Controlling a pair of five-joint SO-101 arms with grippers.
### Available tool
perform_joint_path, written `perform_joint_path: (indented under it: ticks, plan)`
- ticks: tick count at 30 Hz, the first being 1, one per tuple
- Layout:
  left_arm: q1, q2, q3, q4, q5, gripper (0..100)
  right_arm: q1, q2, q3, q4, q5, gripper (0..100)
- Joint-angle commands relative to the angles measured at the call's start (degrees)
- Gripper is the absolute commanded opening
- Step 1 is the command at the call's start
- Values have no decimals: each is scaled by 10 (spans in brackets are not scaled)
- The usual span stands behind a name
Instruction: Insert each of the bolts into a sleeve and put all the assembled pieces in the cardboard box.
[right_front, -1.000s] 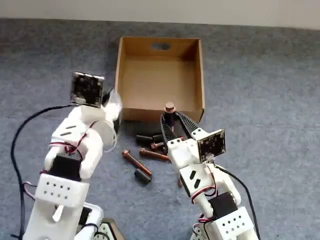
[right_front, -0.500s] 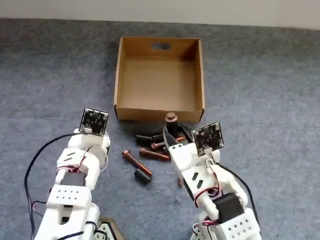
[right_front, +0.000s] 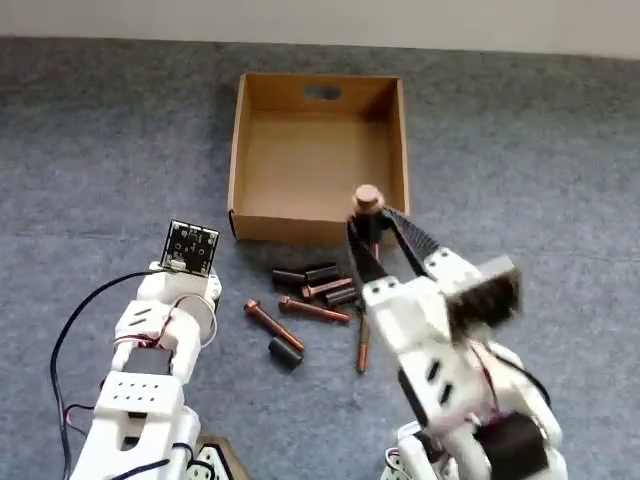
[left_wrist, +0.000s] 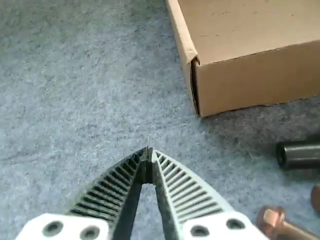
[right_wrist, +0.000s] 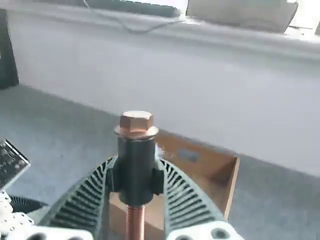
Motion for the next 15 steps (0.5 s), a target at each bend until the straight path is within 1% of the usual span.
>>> perform_joint_path:
  ticks: [1,4,7,9,11,13,15]
  plan:
    - [-5,-9,-1,-11,-3,20,0,141,-59,-24,4,7]
    - [-5,-9,-1,-11,-3,20,2,276,-90,-81,4,7]
    - [-5,-9,-1,-11,-3,20,23,409,-149,-120,4,7]
    - [-5,-9,-1,-11,-3,20,45,500,-206,-128,4,7]
    - [-5,-9,-1,-11,-3,20,69,588,-271,-124,4,7]
    - [-5,-9,0,-11,-3,20,87,672,-342,-93,0,7]
    - [-5,-9,0,-11,-4,20,98,752,-423,-34,-37,7]
